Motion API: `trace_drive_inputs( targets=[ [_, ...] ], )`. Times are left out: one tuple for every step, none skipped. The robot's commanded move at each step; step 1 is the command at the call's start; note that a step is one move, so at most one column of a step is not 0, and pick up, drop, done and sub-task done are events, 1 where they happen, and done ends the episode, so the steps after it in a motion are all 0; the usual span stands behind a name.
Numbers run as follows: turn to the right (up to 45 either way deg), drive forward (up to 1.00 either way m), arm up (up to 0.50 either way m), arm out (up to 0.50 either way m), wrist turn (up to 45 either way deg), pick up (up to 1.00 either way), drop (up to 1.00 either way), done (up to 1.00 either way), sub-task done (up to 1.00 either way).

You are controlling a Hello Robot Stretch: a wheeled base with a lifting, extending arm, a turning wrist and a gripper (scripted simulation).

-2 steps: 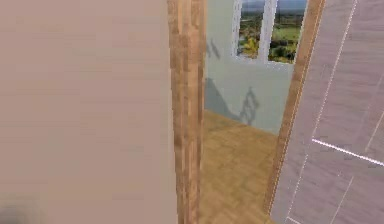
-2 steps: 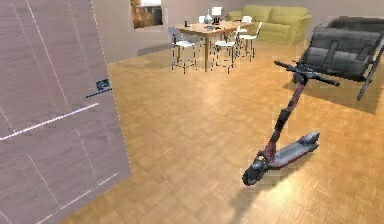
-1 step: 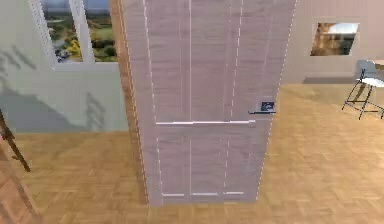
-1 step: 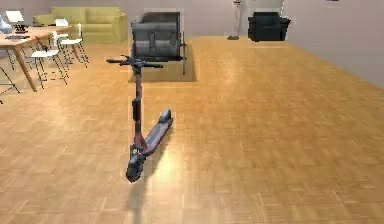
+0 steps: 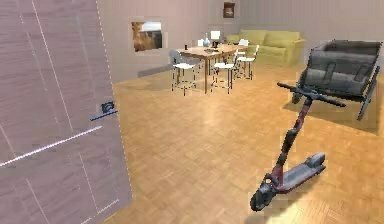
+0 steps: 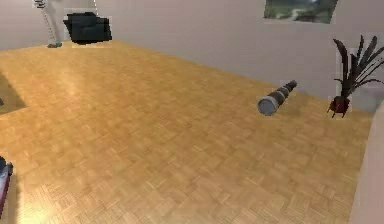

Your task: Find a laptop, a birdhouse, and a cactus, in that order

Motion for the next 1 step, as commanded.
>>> trace_drive_inputs(
  targets=[
    [42.0,0.0,0.0,0.0,0.0,0.0,0.0,0.0,0.0]
  ],
)
